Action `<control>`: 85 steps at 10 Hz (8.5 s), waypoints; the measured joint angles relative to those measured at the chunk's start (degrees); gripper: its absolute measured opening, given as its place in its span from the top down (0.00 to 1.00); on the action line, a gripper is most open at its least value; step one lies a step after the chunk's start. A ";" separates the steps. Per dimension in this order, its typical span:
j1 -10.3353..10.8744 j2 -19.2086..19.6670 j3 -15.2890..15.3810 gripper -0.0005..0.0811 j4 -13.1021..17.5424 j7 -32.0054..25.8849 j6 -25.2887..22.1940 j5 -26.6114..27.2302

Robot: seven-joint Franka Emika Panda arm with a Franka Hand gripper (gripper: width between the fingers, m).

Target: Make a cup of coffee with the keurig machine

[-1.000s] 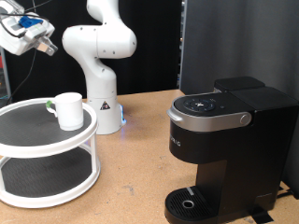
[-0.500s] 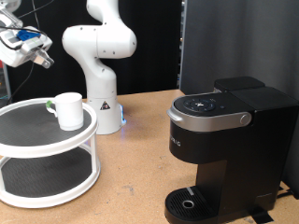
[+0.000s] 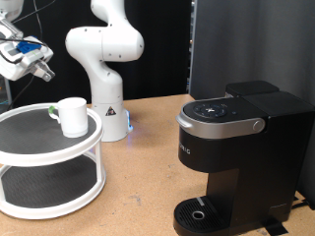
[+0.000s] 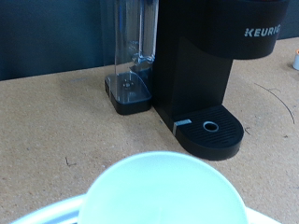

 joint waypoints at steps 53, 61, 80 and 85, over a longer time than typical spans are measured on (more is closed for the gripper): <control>2.56 2.61 7.64 0.91 -3.22 4.71 6.58 9.95; 9.67 2.72 19.93 0.91 -7.35 8.00 21.90 25.42; 13.49 14.73 27.67 0.91 -7.65 5.07 35.88 32.66; 16.28 23.77 29.35 0.91 -5.99 -1.40 41.18 40.79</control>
